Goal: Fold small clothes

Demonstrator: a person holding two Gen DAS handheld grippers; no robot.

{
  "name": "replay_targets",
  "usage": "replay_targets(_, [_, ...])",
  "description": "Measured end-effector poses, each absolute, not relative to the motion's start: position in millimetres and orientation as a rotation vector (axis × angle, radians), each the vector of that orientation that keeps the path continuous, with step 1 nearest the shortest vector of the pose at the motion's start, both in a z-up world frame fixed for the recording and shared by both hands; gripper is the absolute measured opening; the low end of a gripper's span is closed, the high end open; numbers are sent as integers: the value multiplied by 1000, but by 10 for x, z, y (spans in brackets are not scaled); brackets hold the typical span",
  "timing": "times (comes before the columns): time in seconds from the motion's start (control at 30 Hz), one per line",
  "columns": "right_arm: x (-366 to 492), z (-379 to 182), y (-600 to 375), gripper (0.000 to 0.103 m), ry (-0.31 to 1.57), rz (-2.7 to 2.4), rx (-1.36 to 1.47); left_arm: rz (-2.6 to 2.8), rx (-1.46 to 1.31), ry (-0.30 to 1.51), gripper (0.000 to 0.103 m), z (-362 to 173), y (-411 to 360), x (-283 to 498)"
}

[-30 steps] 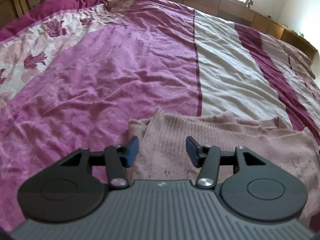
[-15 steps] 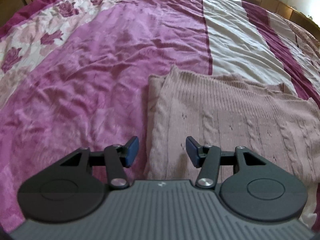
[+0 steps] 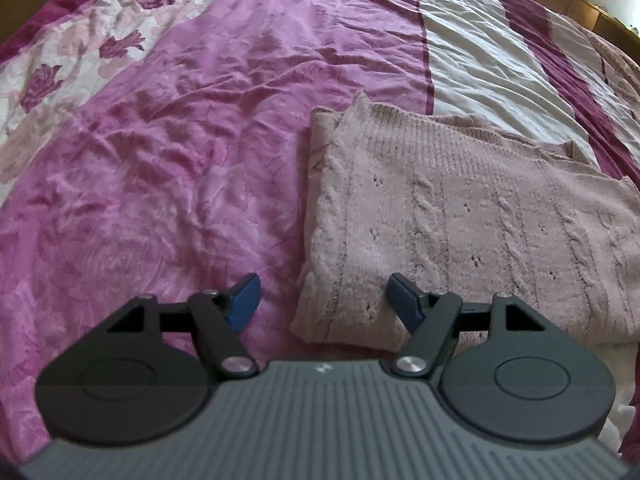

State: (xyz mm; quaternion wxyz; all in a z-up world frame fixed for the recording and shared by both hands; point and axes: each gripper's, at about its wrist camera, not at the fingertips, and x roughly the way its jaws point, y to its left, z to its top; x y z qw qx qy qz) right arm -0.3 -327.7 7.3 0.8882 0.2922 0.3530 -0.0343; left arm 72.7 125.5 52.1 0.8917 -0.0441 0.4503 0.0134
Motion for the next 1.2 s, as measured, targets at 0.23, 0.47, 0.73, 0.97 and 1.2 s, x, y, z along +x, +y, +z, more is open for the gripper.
replay_targets(0.23, [5,34,-3324,80,713,-37,710,39,-92,942,72,498,1254,708])
replay_targets(0.47, [219,-56,-3404,80,692,4,785,47,-79,945,72,495,1231,712])
replay_targets(0.73, [301,-77,-3438,39,631,-15,829,46,-83,952,72,488,1256,727])
replay_targets(0.97, [303,149,-3325,33,563,11,766,43,-79,956,72,511,1279,744])
replay_targets(1.2, [396,549,-3097,31,516,76,709,45,-49,955,72,582,1330,769])
